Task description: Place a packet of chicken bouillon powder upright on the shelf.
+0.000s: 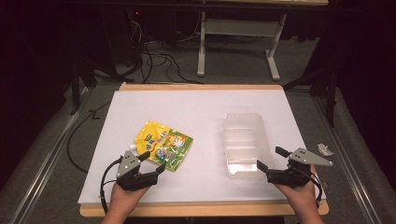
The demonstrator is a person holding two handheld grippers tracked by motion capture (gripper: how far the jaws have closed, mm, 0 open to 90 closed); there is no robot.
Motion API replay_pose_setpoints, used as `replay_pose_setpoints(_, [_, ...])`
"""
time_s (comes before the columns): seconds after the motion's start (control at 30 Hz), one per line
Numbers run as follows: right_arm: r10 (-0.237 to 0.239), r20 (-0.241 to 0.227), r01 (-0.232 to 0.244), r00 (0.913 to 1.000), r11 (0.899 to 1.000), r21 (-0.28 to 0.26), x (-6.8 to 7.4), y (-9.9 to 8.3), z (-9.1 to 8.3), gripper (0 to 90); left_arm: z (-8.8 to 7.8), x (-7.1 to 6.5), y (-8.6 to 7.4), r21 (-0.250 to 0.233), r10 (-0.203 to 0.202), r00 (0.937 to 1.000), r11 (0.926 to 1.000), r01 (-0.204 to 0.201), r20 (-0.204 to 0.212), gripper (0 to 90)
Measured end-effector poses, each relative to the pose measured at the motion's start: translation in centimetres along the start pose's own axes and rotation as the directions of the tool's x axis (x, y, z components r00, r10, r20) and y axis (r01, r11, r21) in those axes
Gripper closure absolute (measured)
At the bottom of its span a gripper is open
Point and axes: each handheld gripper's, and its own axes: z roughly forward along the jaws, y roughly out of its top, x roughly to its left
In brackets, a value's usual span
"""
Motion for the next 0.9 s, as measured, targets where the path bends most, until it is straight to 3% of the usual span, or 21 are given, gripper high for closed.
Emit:
replay_pose_setpoints(0.4, [0.024,0.007,-0.024,0.9997,1.0,-0.001,-0.6,-0.5,-0.4,10.9,0.9,0.3,-0.1,0.031,-0.014,0.9999,0.9994,0.013,0.009,26.7])
replay_pose_setpoints(0.9, [0.026,-0.008,-0.026,0.9996,1.0,0.004,-0.6,-0.6,-0.2,13.0,0.7,1.2,-0.3,0.029,-0.048,0.9987,0.9984,0.048,-0.018,28.1])
